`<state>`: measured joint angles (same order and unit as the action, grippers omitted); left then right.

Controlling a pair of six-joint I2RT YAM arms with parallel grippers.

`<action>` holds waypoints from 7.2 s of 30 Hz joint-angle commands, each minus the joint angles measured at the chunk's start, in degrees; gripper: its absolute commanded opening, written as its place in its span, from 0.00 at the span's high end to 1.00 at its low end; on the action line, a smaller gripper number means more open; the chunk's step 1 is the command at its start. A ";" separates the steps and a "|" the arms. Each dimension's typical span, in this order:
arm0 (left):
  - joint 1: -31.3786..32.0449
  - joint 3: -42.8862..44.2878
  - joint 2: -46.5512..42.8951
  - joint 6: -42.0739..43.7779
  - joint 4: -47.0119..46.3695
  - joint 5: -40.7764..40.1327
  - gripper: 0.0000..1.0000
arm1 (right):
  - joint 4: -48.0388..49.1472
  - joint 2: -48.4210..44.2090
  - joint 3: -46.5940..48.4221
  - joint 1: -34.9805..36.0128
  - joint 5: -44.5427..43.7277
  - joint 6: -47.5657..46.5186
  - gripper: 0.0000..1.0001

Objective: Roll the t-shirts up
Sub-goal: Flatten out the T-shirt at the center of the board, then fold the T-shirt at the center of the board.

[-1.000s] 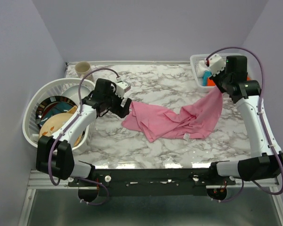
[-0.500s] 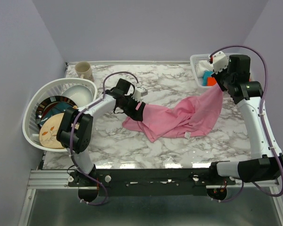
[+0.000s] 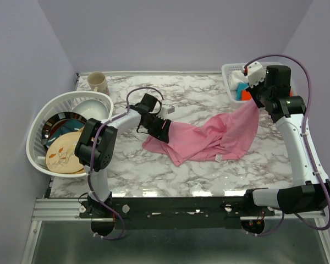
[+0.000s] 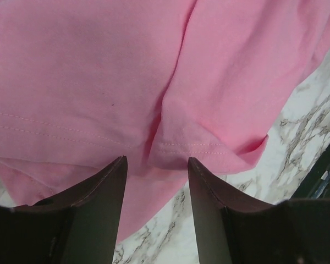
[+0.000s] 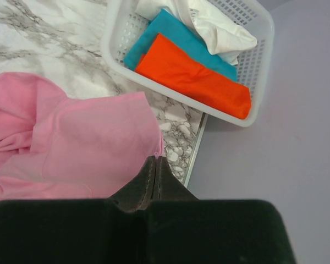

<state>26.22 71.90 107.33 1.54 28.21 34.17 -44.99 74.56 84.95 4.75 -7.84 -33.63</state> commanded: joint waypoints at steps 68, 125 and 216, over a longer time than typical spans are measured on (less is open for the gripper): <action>-19.45 40.08 -33.75 9.63 -6.41 -27.50 1.00 | 24.35 5.34 40.65 -0.54 -2.27 -4.17 0.99; -18.83 -1.43 -14.88 12.95 -16.34 -16.86 1.00 | 29.00 28.95 7.23 -0.01 13.38 -8.47 0.99; -24.64 -4.30 -14.34 56.37 13.10 -13.52 1.00 | -4.66 -15.59 -32.91 0.96 16.45 -20.42 0.99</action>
<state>3.51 71.88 94.48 50.39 32.34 25.98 -45.12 61.56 54.04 5.30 5.80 -51.90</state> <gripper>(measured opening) 0.006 0.011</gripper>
